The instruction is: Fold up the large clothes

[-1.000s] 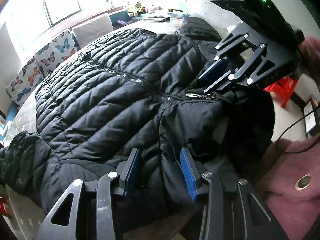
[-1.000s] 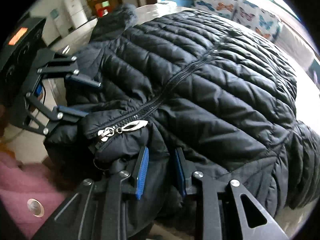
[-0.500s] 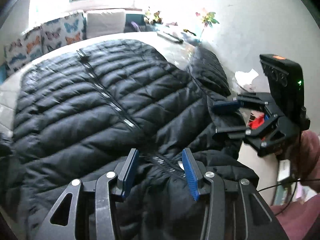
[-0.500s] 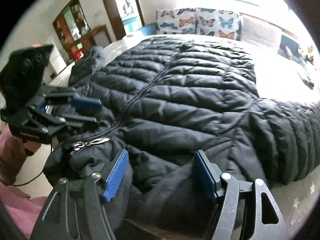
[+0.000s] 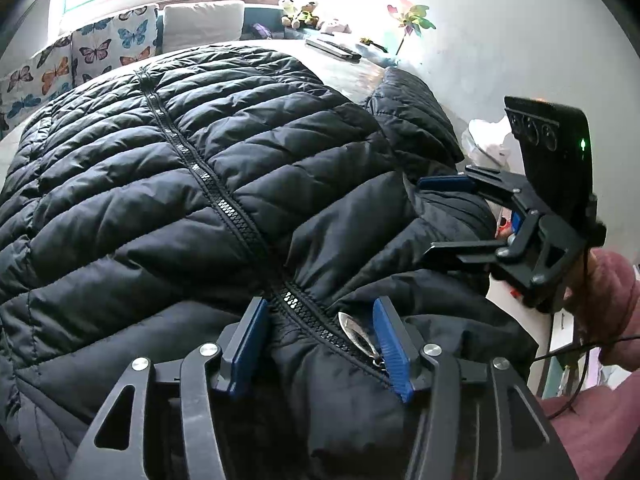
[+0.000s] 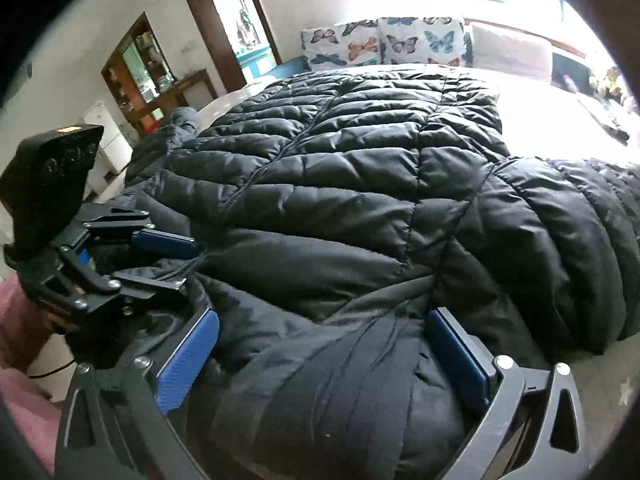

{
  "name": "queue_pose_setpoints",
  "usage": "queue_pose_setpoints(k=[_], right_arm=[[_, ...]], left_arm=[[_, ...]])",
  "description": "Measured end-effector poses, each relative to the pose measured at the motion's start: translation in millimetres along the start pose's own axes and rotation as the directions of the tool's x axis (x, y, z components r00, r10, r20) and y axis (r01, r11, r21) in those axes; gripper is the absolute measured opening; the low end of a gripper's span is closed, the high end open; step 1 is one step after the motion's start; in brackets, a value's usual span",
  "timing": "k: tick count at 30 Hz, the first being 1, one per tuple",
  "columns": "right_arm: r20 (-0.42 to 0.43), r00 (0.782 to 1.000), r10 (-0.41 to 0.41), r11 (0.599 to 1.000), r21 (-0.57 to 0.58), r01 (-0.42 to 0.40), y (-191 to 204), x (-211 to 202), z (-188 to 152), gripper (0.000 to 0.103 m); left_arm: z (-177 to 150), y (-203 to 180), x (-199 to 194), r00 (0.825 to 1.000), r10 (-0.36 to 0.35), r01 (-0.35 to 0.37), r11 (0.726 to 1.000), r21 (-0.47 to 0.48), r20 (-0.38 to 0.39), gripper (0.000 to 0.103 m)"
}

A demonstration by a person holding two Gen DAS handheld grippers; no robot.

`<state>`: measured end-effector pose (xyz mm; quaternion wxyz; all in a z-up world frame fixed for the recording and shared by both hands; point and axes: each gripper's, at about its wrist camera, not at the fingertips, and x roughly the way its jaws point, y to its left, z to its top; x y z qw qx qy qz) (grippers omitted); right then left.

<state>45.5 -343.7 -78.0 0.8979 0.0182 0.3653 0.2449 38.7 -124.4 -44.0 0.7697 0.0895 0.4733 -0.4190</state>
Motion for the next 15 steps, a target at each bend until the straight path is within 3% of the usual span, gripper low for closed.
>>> queue_pose_setpoints(k=[7,15], right_arm=[[0.057,0.997,0.047,0.997,0.056,-0.05,-9,-6,-3,0.103],[0.072,0.997,0.013,0.999,-0.031,-0.01,1,-7,-6,0.103]], left_arm=[[0,-11,2,1.0,0.017,-0.017,1.0,0.025,-0.001,0.072],[1,-6,1,1.0,-0.008,0.008,1.0,-0.015,0.003,0.074]])
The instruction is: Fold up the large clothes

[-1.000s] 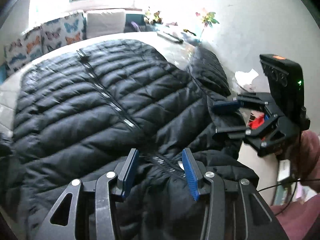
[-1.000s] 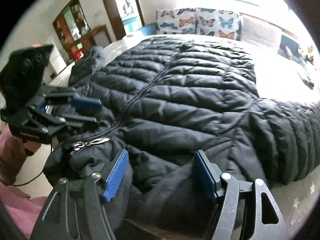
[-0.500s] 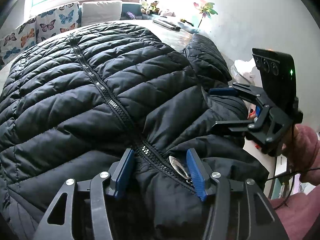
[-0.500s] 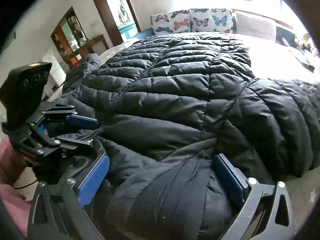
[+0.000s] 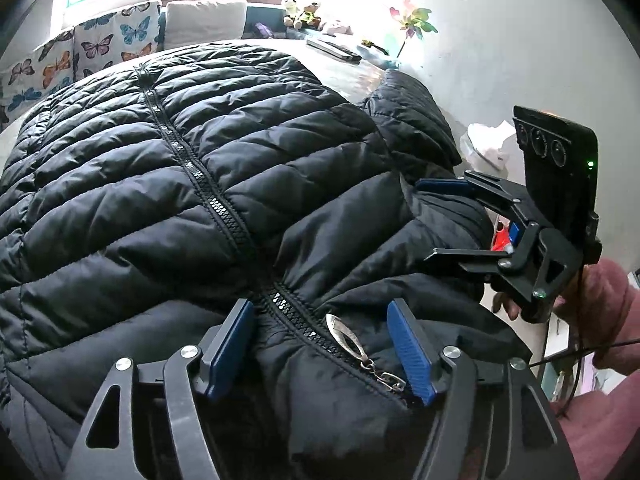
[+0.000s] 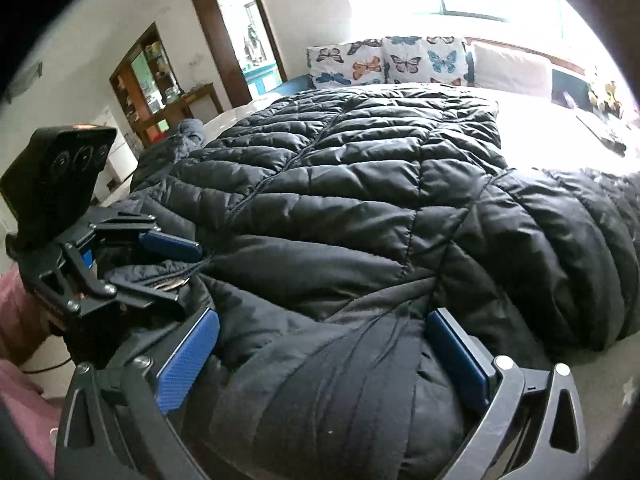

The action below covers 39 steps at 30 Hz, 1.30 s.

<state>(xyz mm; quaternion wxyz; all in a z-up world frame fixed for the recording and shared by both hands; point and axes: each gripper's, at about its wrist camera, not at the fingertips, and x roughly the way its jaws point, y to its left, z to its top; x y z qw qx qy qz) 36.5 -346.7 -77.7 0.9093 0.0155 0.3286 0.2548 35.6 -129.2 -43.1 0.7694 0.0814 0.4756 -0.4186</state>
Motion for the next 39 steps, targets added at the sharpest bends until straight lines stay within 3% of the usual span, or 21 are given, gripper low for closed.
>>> queue_pose_setpoints(k=[6,10,13,16,19,23,26,30,31,33,34,36,39], right_arm=[[-0.025,1.0,0.001,0.999,0.05,0.001,-12,-21,16,0.103],[0.034,0.996,-0.088,0.993,0.08,0.086,-42,-49,29,0.103],[0.066,0.976,-0.207,0.972,0.132,0.197,-83,-68,41,0.103],[0.051,0.949,-0.311,0.917,0.28,0.285,-153,-81,48,0.103],[0.025,0.93,-0.367,0.843,0.431,0.322,-219,-88,47,0.103],[0.02,0.925,-0.379,0.726,0.627,0.284,-292,-96,33,0.103],[0.019,0.924,-0.383,0.672,0.692,0.264,-323,-96,23,0.103],[0.034,0.926,-0.375,0.672,0.698,0.247,-337,-91,24,0.101],[0.032,0.927,-0.375,0.674,0.695,0.249,-339,-88,27,0.098],[0.037,0.925,-0.379,0.676,0.694,0.249,-340,-85,29,0.081],[0.035,0.924,-0.38,0.672,0.697,0.25,-342,-84,30,0.068],[0.019,0.915,-0.404,0.649,0.711,0.272,-346,-85,30,0.027],[0.046,0.924,-0.379,0.62,0.754,0.217,-354,-90,25,0.015]], left_arm=[[-1,-6,2,1.0,0.008,-0.008,1.0,0.03,0.0,0.088],[-1,-11,5,1.0,0.016,-0.016,0.999,0.046,-0.002,0.095],[0,-11,6,1.0,0.017,-0.017,0.999,0.049,-0.007,0.097],[1,-10,7,1.0,0.015,-0.015,0.999,0.05,-0.013,0.097],[1,-11,7,1.0,0.019,-0.018,0.998,0.055,-0.016,0.098],[1,-11,8,1.0,0.023,-0.021,0.998,0.059,-0.02,0.098],[2,-11,9,0.999,0.024,-0.022,0.998,0.062,-0.025,0.099],[3,-12,10,0.999,0.026,-0.024,0.997,0.067,-0.032,0.099],[3,-12,10,0.999,0.026,-0.024,0.997,0.068,-0.033,0.099],[3,-12,11,0.999,0.027,-0.024,0.997,0.069,-0.035,0.1],[3,-12,10,0.999,0.027,-0.024,0.997,0.069,-0.035,0.1],[3,-12,10,0.999,0.028,-0.026,0.997,0.066,-0.034,0.1],[2,-12,9,0.999,0.035,-0.033,0.998,0.061,-0.033,0.1]])
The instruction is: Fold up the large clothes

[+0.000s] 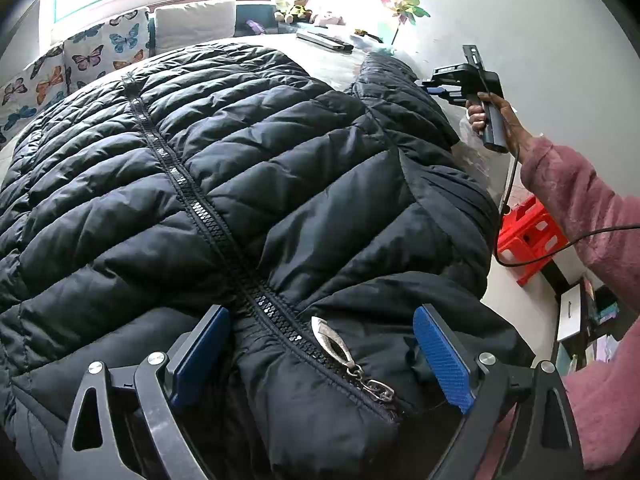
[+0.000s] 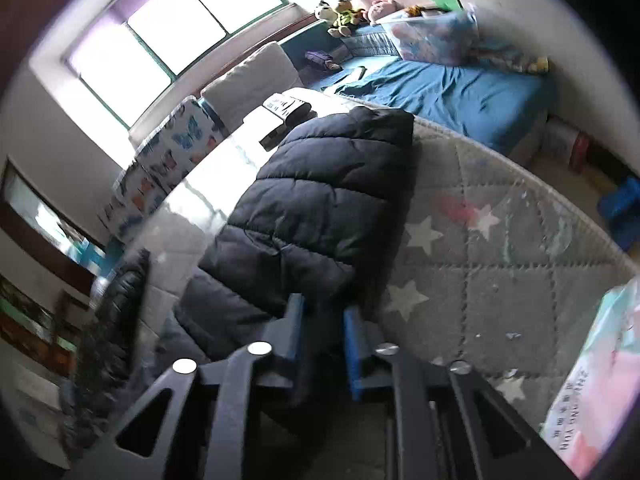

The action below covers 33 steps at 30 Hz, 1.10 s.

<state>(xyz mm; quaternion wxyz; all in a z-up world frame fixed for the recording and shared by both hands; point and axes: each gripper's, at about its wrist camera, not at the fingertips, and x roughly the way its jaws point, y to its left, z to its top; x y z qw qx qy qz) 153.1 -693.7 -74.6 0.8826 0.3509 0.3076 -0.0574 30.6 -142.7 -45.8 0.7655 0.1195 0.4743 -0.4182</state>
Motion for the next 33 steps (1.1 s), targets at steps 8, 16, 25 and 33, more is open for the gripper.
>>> queue_pose_setpoints(k=[8,16,25,33], right_arm=[[0.104,0.992,0.073,0.986,-0.155,-0.056,57,-64,9,0.01],[0.163,0.964,0.212,0.868,-0.485,-0.109,195,-136,-21,0.008],[-0.051,0.942,0.333,0.515,-0.826,-0.227,336,-171,-168,0.008],[-0.388,0.892,0.233,0.292,-0.847,-0.445,356,-141,-286,0.008]], left_arm=[[3,11,-26,0.999,0.005,-0.002,0.999,-0.043,0.055,0.1],[-9,37,-78,0.975,0.083,-0.061,0.992,-0.111,0.207,0.1],[-49,78,-123,0.945,0.132,-0.053,0.965,-0.258,0.3,0.1],[-72,90,-131,0.938,0.148,-0.044,0.948,-0.316,0.312,0.1]])
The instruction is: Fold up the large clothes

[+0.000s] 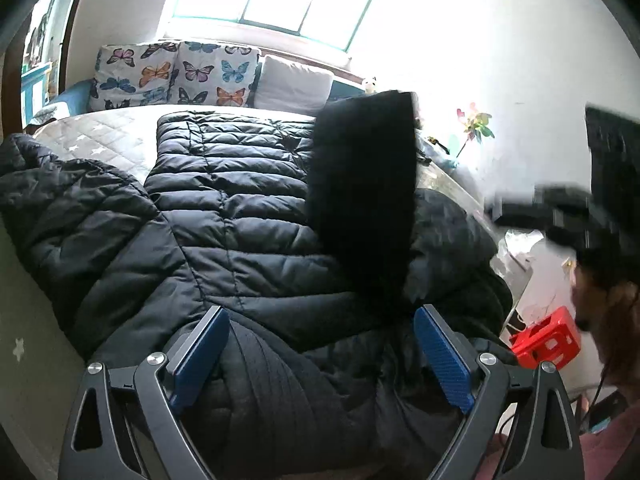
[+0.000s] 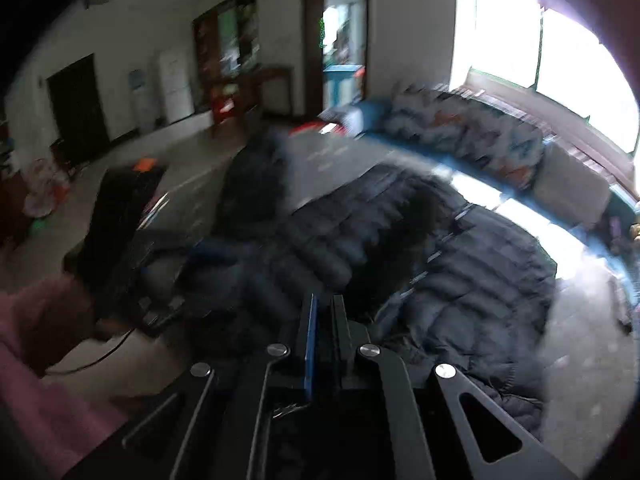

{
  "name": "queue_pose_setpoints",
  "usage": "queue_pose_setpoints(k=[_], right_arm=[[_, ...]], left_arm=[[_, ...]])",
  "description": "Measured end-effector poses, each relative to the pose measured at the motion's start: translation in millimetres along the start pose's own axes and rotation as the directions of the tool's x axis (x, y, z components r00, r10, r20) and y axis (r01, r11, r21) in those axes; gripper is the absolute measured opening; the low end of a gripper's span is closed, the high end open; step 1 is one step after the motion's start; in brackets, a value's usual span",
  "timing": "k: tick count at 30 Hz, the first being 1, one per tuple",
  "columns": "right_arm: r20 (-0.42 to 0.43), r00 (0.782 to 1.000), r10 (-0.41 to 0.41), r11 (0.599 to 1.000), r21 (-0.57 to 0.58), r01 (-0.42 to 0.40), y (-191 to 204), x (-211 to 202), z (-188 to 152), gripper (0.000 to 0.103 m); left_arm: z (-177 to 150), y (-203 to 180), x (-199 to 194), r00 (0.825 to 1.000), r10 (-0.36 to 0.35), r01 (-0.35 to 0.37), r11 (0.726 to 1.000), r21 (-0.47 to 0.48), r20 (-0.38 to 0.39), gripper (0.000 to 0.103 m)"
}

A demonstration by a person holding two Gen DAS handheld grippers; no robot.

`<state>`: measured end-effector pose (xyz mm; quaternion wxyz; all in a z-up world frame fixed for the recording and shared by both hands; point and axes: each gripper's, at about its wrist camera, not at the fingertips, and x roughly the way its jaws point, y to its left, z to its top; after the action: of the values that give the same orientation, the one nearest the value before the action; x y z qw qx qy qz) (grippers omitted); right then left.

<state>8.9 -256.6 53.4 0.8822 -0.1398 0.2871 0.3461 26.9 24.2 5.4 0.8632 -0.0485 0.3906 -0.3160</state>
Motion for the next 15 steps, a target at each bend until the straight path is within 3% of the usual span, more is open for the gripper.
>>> queue_pose_setpoints(k=[4,7,10,11,12,13,15], right_arm=[[0.003,1.0,-0.001,1.0,0.019,0.001,1,-9,-10,0.008],[0.029,0.998,-0.053,0.996,0.077,0.05,-16,-24,-8,0.009],[0.028,0.99,-0.136,0.976,0.176,0.129,-53,-36,-21,0.019],[0.021,0.984,-0.179,0.96,0.223,0.17,-73,-39,-29,0.031],[0.013,0.98,-0.2,0.949,0.253,0.19,-83,-41,-36,0.049],[0.001,0.972,-0.236,0.928,0.296,0.225,-101,-42,-45,0.057],[-0.011,0.962,-0.272,0.889,0.379,0.256,-129,-43,-60,0.061]], left_arm=[[5,-2,4,1.0,-0.003,0.002,1.0,-0.026,-0.003,0.1],[11,0,7,1.0,-0.003,0.003,0.998,-0.056,0.006,0.1],[15,12,15,1.0,-0.011,0.012,0.99,-0.142,0.004,0.098],[15,17,18,1.0,-0.016,0.016,0.986,-0.167,0.002,0.095],[15,20,20,1.0,-0.011,0.012,0.984,-0.179,0.005,0.077],[18,23,25,1.0,0.003,-0.002,0.983,-0.182,0.003,0.066],[22,25,29,0.995,0.096,-0.098,0.981,-0.165,-0.02,0.026]])
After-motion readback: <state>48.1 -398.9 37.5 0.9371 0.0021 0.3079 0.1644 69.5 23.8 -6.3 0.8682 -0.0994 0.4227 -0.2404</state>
